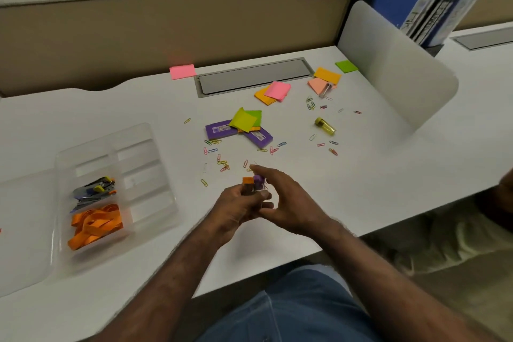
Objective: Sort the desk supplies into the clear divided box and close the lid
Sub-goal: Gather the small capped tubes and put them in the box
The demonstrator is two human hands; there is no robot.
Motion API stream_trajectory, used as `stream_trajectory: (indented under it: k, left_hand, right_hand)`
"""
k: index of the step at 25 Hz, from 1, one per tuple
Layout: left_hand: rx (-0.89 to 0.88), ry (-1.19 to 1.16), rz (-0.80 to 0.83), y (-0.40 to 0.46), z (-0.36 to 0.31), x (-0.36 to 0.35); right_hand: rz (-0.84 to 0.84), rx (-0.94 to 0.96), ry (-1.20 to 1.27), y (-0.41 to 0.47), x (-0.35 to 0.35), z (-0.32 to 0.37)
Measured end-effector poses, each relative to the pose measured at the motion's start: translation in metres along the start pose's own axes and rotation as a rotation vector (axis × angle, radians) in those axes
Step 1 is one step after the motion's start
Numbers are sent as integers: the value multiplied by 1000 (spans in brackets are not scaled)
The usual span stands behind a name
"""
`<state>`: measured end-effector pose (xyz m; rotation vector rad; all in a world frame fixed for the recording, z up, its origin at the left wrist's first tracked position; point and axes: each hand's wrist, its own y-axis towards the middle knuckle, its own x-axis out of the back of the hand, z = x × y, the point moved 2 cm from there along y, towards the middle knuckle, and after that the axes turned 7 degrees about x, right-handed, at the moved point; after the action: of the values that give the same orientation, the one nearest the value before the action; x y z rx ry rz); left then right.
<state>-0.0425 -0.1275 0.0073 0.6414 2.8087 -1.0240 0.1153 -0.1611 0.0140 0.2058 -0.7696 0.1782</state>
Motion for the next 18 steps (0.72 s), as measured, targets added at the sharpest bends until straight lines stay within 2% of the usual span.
stream_trajectory:
  k: [4, 9, 14, 18]
  left_hand:
    - [45, -95, 19, 14, 4, -18]
    - [94, -178, -37, 39, 2, -40]
    - [164, -236, -87, 75, -13, -59]
    - [168, -239, -104, 103, -29, -73]
  right_hand:
    - [12, -16, 93, -10, 17, -11]
    - [-100, -90, 161, -5, 57, -48]
    - [-239, -214, 119, 22, 98, -111]
    - [-400, -272, -8, 52, 130, -171]
